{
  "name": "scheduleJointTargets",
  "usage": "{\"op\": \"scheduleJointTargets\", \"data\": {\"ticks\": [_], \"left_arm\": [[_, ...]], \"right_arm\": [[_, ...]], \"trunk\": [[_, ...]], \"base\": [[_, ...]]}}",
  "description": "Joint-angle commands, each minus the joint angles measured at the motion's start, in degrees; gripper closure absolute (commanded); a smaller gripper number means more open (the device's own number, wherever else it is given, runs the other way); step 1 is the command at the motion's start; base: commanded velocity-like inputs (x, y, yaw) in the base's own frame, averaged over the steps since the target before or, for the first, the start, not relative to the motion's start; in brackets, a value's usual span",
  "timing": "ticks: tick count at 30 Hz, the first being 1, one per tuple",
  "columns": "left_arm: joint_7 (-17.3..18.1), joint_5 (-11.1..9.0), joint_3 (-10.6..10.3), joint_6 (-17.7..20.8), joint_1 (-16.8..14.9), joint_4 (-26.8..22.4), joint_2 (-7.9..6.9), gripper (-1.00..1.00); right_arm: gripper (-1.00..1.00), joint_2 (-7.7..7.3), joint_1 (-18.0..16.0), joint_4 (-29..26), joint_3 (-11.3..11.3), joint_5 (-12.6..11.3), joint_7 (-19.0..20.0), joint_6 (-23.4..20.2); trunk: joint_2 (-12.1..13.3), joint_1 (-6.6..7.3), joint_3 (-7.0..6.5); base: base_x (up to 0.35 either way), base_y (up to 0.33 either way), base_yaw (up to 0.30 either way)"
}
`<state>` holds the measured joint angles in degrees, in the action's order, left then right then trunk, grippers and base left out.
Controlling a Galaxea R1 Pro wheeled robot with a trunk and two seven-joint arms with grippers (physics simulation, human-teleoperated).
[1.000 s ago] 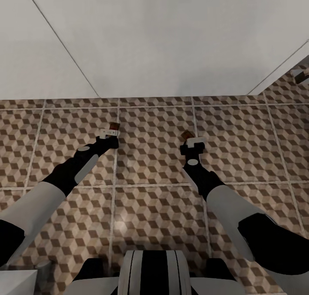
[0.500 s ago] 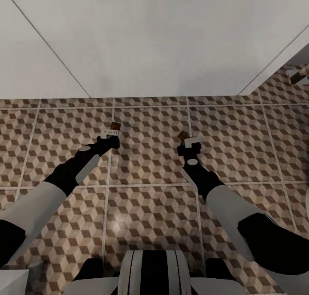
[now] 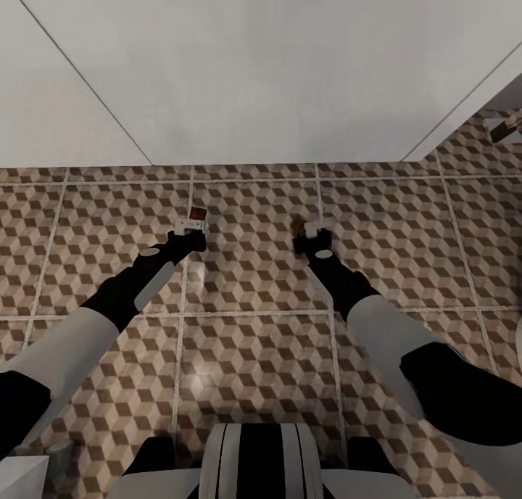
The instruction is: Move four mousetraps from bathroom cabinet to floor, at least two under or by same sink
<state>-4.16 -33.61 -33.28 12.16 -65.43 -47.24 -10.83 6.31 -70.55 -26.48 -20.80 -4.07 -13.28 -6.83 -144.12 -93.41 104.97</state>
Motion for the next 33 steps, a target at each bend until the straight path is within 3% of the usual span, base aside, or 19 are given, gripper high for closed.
{"op": "scheduleJointTargets", "data": {"ticks": [1,8,13,18,21,26,33], "left_arm": [[-0.5,-0.6,-0.3,0.1,0.0,-0.1,-0.08,1.00],[-0.5,-0.7,-0.3,0.1,0.0,-0.5,-0.07,1.00],[-0.5,-0.6,-0.3,0.1,0.0,-0.6,-0.07,1.00],[-0.5,-0.5,-0.2,0.1,0.0,-0.4,-0.07,1.00],[-0.5,-0.5,-0.2,0.1,0.0,-0.4,-0.07,1.00],[-0.6,-0.5,-0.2,0.2,0.0,-0.4,-0.15,1.00],[-0.7,-0.5,-0.2,0.2,0.0,-0.4,-0.16,1.00]], "right_arm": [[1.00,-0.02,-0.7,0.0,-0.5,-0.5,-0.4,-0.9],[1.00,0.02,-5.8,5.7,-0.5,-0.4,-0.4,-2.2],[1.00,0.02,-7.2,7.5,-0.5,-0.4,0.3,-2.3],[1.00,-0.28,-7.4,7.7,-0.3,-0.8,10.9,-2.3],[1.00,-0.38,-7.4,7.8,0.4,-0.9,13.9,-2.2],[1.00,-0.36,-7.4,7.8,2.9,-0.7,14.8,-0.7],[1.00,-0.38,-7.4,7.6,3.2,-0.4,13.7,5.5]], "trunk": [[0.0,0.01,0.03],[0.0,0.01,0.03],[0.0,0.01,0.03],[0.0,0.01,0.03],[0.0,0.01,0.03],[0.0,0.01,0.03],[0.0,0.01,0.03]], "base": [[0.000,0.000,0.000],[0.000,0.000,0.000],[0.000,0.000,0.000],[0.000,0.000,0.000],[0.000,0.000,0.000],[0.000,0.000,0.000],[0.000,0.000,0.000]]}}
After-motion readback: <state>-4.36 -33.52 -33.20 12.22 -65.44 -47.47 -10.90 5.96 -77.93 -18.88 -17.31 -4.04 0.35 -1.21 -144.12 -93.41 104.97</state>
